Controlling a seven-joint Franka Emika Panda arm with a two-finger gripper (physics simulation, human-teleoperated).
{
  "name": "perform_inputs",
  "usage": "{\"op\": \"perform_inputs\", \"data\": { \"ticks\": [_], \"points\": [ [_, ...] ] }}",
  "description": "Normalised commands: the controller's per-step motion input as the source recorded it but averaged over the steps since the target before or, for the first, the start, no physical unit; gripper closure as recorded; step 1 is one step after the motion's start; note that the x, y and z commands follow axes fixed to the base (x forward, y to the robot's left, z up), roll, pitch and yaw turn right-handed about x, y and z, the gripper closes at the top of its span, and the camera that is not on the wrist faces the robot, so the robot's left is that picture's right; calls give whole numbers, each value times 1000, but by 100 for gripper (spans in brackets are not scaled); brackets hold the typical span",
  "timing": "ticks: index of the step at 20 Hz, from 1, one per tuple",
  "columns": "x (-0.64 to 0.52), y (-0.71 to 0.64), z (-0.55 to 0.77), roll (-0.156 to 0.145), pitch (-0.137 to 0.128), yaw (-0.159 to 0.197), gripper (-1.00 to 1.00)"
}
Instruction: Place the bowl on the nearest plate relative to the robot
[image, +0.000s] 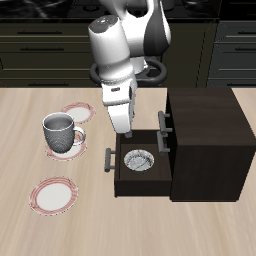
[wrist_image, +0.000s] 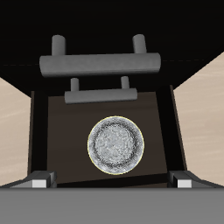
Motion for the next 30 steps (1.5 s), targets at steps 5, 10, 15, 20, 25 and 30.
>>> {"op": "perform_inputs", "data": {
  "ticks": [5, 10, 15, 20, 25, 30],
  "points": [
    [-54, 41, -188, -5, 27, 5, -100],
    [-11, 98, -40, 22, -9, 10, -100],
    [67, 59, -12, 13, -3, 9, -100],
    [7, 104, -198, 20, 30, 6, -100],
    [-54, 31, -173, 12, 16, 10, -100],
    [-111, 69, -158, 15, 19, 9, -100]
  ]
}}
